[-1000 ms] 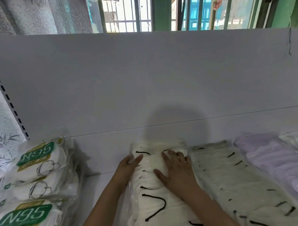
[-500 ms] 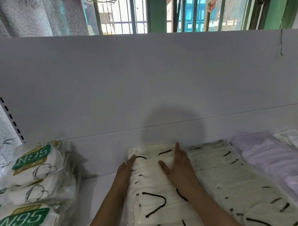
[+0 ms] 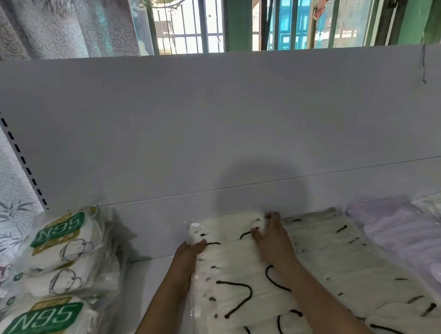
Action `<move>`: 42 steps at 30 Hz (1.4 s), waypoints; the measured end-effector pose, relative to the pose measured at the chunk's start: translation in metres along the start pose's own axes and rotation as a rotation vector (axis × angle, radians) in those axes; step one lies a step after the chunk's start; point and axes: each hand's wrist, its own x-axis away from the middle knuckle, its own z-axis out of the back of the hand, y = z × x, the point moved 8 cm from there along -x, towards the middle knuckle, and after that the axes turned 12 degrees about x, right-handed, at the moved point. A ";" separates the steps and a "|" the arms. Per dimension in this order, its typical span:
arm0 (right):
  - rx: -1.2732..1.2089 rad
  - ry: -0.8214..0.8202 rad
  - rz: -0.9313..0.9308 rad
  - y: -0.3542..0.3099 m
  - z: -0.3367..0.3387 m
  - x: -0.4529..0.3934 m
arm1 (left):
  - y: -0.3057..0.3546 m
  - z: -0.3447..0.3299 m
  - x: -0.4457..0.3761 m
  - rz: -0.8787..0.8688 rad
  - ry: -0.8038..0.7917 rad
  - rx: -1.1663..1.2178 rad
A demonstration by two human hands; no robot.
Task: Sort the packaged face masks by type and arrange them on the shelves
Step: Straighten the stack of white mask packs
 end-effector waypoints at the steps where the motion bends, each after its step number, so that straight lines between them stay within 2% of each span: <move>1: 0.069 0.001 0.019 -0.002 0.001 0.001 | 0.004 0.000 0.000 -0.055 0.008 -0.077; 4: 0.461 0.098 0.080 -0.014 0.014 0.022 | 0.022 0.007 0.009 -0.303 0.182 -0.541; 5: 0.521 0.120 0.168 -0.024 0.019 0.037 | 0.026 0.009 0.016 -0.360 0.230 -0.602; 7: 0.630 0.063 0.346 -0.033 0.012 0.068 | 0.026 0.014 0.026 -0.391 0.239 -0.597; 9: 0.717 0.015 0.412 -0.029 0.006 0.100 | 0.020 0.018 0.035 -0.373 0.208 -0.639; 12: 0.788 -0.223 0.333 0.000 -0.013 0.127 | 0.013 0.018 0.059 -0.324 0.161 -0.765; 14: 0.809 -0.167 0.278 0.004 -0.007 0.140 | 0.009 0.014 0.082 -0.313 0.089 -0.832; 16: 0.779 -0.195 0.245 0.012 -0.009 0.155 | 0.002 0.009 0.104 -0.357 0.011 -0.970; 20: 0.792 -0.144 0.335 0.015 -0.001 0.185 | -0.024 0.006 0.137 -0.392 -0.142 -1.233; 21: 0.779 -0.089 0.401 0.012 0.002 0.192 | -0.030 0.007 0.142 -0.382 -0.168 -1.237; 23: 0.773 -0.083 0.523 0.011 0.001 0.209 | -0.040 0.009 0.148 -0.368 -0.201 -1.235; 27: 0.766 -0.168 0.547 0.022 -0.009 0.216 | -0.046 0.011 0.156 -0.433 -0.203 -1.214; 33: 0.797 -0.197 0.603 0.009 -0.003 0.179 | -0.003 -0.006 0.115 -0.576 0.034 -0.946; 35: 0.758 -0.200 0.630 0.004 -0.005 0.189 | 0.005 -0.011 0.096 -0.492 0.071 -0.874; 39: 0.743 -0.240 0.559 0.015 -0.010 0.206 | -0.008 0.004 0.061 -0.046 0.183 -0.696; 42: 0.744 -0.271 0.522 0.020 -0.013 0.200 | -0.011 0.000 0.056 0.059 0.133 -0.521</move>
